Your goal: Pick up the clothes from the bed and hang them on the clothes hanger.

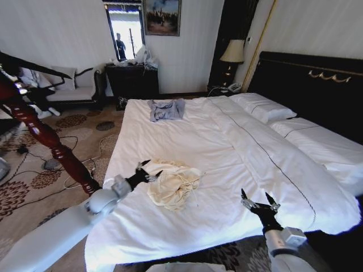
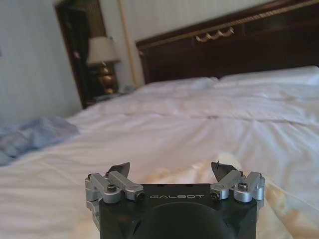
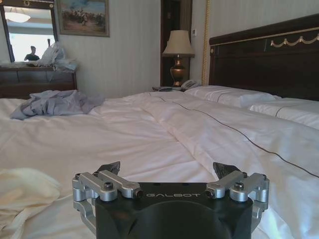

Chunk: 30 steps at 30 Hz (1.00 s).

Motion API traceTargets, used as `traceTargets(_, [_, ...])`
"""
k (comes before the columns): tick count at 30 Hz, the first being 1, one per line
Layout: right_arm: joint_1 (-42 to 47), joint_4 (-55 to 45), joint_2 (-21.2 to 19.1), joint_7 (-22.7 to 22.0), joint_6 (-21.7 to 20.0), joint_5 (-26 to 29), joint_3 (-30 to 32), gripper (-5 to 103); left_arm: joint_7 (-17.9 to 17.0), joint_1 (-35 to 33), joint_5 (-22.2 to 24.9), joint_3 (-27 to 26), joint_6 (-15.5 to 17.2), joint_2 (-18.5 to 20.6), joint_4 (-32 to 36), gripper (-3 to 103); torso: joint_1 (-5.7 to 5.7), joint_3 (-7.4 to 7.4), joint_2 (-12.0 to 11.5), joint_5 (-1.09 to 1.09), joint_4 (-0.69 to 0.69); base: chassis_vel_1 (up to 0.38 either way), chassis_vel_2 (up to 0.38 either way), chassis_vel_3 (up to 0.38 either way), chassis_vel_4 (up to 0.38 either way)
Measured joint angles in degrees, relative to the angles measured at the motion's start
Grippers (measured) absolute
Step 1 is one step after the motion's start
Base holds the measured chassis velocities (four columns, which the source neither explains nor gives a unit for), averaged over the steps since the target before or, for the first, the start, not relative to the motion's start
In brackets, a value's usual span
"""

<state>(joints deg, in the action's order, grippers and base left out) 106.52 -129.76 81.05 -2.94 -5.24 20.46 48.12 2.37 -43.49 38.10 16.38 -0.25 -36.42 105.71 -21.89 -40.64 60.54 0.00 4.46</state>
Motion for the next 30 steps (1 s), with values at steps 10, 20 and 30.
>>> traceTargets(10, [-1.5,1.0,-0.3,-0.2,0.0,2.2,1.3,100,0.5,6.4,-5.6,9.6,-1.1,-3.8,-8.0,93,0.01,0.0,0.0,0.01,-0.01,0.0,0.0,0.0,0.0])
traceTargets(20, [-2.0,1.5,-0.5,-0.3,0.1,3.3,1.6,100,0.3,10.6,-7.1,12.7,-2.0,-9.8,-15.2,92,0.01,0.01,0.0,0.0,0.0,0.0,0.0,0.0,0.0])
traceTargets(30, [-2.1,1.5,-0.5,-0.4,0.1,3.4,1.5,100,-0.5,12.9,-7.2,13.5,-2.5,-14.8,-19.8,65,0.01,0.01,0.0,0.0,0.0,0.0,0.0,0.0,0.0])
